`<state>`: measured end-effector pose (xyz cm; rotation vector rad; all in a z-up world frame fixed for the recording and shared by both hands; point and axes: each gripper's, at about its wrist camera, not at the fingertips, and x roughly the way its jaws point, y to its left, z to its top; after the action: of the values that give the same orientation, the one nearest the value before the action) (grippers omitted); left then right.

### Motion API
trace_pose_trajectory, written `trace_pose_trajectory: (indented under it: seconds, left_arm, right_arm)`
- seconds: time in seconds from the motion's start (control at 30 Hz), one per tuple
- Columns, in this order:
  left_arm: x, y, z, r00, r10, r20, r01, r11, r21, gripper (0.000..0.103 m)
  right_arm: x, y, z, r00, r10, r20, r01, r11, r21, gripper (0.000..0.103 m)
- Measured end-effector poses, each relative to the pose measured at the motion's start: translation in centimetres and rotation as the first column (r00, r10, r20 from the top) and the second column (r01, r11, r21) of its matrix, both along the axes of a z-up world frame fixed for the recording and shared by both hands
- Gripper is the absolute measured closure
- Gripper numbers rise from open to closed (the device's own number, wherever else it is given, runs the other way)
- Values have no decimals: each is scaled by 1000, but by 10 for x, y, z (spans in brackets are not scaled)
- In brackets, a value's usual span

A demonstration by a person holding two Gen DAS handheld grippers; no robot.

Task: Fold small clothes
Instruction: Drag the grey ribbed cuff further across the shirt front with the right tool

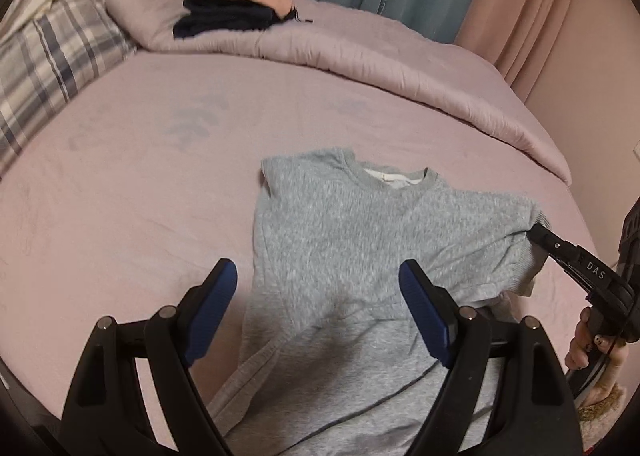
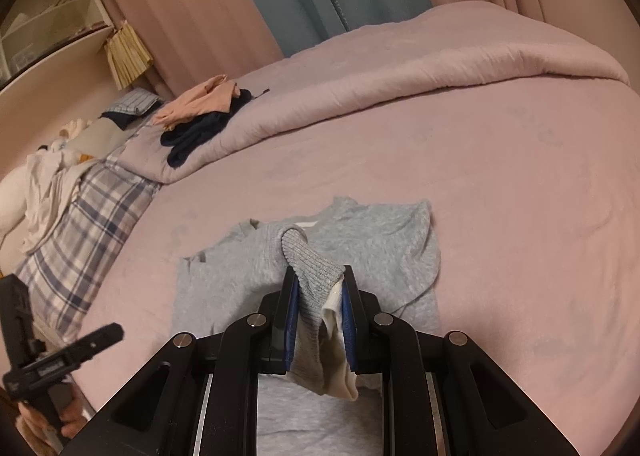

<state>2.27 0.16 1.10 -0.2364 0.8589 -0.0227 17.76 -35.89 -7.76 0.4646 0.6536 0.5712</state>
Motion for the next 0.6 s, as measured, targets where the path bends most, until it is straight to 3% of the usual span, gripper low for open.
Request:
trace_pose_trajectory:
  seconds: [0.3, 0.43, 0.6]
  left_arm:
    - [17, -26, -11, 997, -74, -14, 74, 997, 38, 20]
    - [24, -23, -21, 998, -67, -8, 67, 996, 57, 20]
    - [36, -8, -38, 998, -42, -48, 41, 999, -4, 21]
  right_arm:
    - [3, -6, 1, 1000, -4, -2, 4, 1000, 3, 83]
    - [2, -1, 0, 1000, -11, -4, 11, 1000, -10, 83]
    - [3, 5, 2, 1000, -13, -5, 13, 999, -31, 83]
